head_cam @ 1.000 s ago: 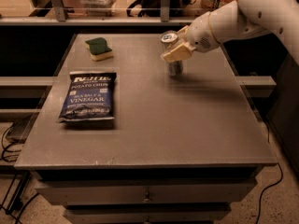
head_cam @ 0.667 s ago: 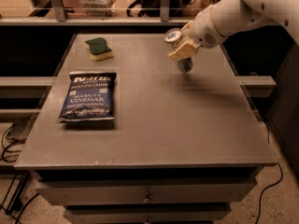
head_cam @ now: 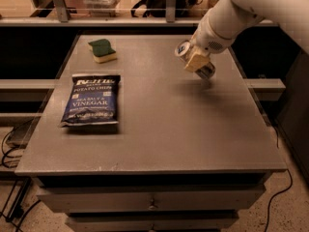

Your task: Knock redbull can over

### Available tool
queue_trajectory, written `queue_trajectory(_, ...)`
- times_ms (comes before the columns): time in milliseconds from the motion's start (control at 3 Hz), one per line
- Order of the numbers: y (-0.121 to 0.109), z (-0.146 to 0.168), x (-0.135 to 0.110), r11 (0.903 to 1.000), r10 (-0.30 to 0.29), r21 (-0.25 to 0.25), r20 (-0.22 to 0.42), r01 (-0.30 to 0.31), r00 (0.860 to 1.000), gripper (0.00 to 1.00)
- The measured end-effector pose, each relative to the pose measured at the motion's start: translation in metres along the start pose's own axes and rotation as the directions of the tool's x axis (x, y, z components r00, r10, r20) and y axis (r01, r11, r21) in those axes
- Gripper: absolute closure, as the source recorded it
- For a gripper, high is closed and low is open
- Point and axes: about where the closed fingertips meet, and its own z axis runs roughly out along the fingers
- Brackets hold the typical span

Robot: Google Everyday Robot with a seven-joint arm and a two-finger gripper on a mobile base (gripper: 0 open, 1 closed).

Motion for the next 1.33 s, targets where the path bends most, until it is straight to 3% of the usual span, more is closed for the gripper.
queue_trajectory(333,0.0118,0.0117,0.0151,0.9994,-0.017,-0.031,-0.086,0.015,0.996,0.36)
queue_trajectory(667,0.0207,0.0202,0.0248,0.9980,-0.001,-0.063,-0.099,-0.006,0.995,0.12)
queue_trajectory(1000,0.0208,0.0209,0.0240,0.9980,-0.003,-0.063,-0.099,-0.003,0.995,0.00)
queue_trajectory(1333,0.0209,0.0209,0.0240,0.9980,-0.003,-0.063,-0.099,-0.003,0.995,0.00)
